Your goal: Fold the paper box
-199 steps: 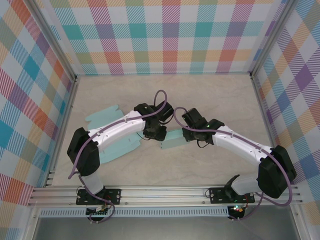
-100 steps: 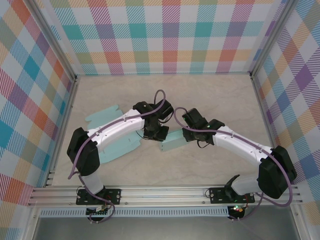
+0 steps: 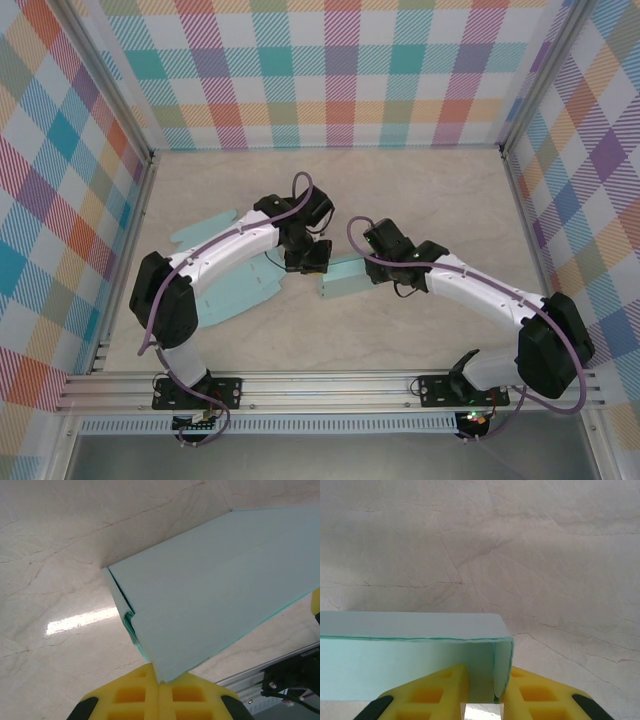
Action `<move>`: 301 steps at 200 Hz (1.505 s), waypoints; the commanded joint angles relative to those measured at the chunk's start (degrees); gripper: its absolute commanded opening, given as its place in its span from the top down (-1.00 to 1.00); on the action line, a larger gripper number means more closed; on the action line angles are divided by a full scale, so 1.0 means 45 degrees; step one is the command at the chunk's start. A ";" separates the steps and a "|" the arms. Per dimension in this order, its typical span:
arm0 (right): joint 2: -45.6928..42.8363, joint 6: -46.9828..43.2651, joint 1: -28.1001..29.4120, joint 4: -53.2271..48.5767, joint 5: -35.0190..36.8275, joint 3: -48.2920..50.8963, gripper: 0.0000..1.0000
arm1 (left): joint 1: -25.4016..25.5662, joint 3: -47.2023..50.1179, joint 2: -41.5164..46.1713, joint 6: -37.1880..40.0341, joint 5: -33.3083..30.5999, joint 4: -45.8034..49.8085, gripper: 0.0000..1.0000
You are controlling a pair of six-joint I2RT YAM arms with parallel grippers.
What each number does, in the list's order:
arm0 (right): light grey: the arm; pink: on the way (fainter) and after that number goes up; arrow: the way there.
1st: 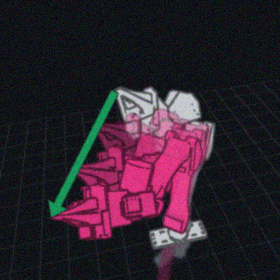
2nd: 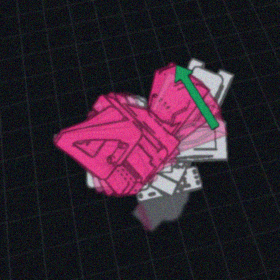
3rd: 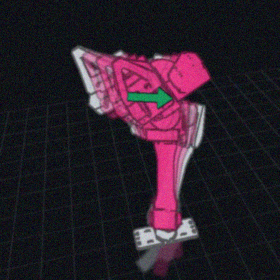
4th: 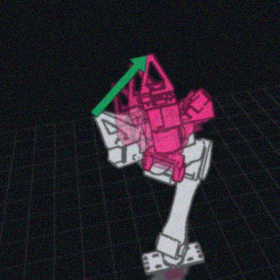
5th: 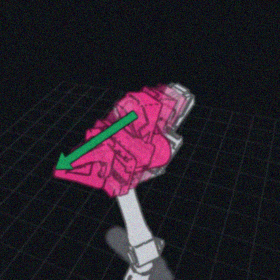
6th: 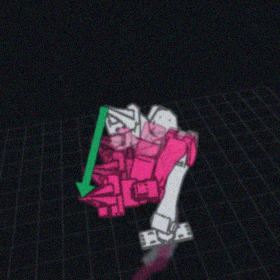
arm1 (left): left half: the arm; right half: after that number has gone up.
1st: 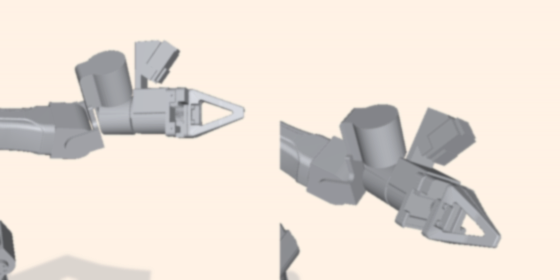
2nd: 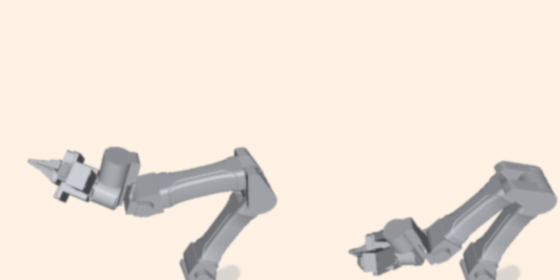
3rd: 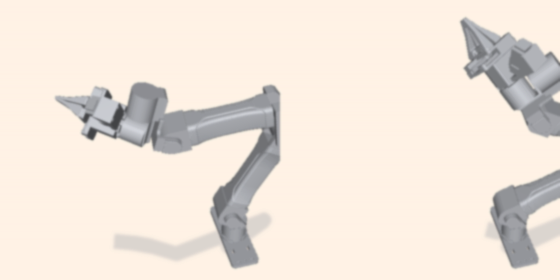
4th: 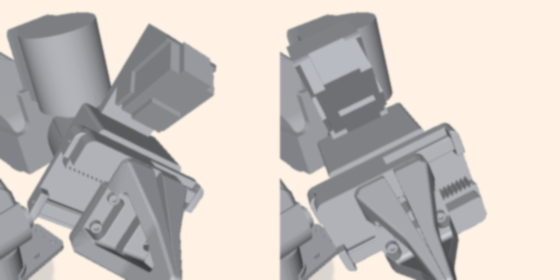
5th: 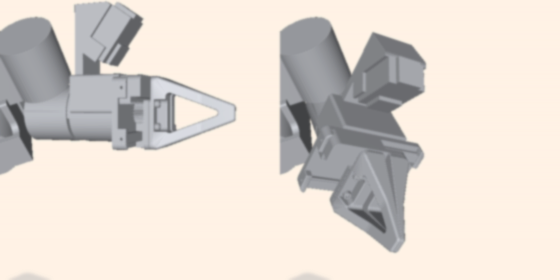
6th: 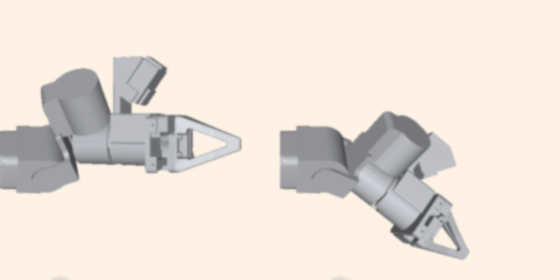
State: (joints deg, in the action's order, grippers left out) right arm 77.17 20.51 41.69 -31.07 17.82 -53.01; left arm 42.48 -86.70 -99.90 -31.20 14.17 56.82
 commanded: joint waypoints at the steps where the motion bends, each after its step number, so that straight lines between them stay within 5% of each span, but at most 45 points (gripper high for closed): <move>1: 0.0528 0.0088 0.0247 -0.0907 -0.0685 0.0589 0.51 | 0.0101 0.0065 0.0307 -0.0277 0.1027 -0.1108 0.94; 123: -0.0362 0.0534 0.0283 -0.1088 -0.0758 0.0384 0.46 | 0.0234 0.1971 0.0748 -0.0502 -0.1651 -0.1821 1.00; 214: -0.2333 0.1142 0.0276 -0.1466 -0.0934 0.0043 0.04 | 0.1066 0.1912 0.0760 -0.0547 -0.3632 -0.1652 1.00; 252: -0.2929 0.1441 0.0156 -0.1572 0.0151 -0.0203 -0.11 | 0.1300 0.1698 0.0610 -0.0425 -0.4040 -0.1485 1.00; 301: -0.2715 0.1906 -0.0863 -0.0629 -0.0188 -0.0535 -0.12 | 0.1616 0.1569 0.0627 -0.0356 -0.5036 -0.1342 1.00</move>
State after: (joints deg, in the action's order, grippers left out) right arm 64.49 27.07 39.81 -36.49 17.06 -53.01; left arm 48.75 -78.78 -96.05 -33.23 -4.51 48.05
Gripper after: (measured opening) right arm 0.558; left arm 0.050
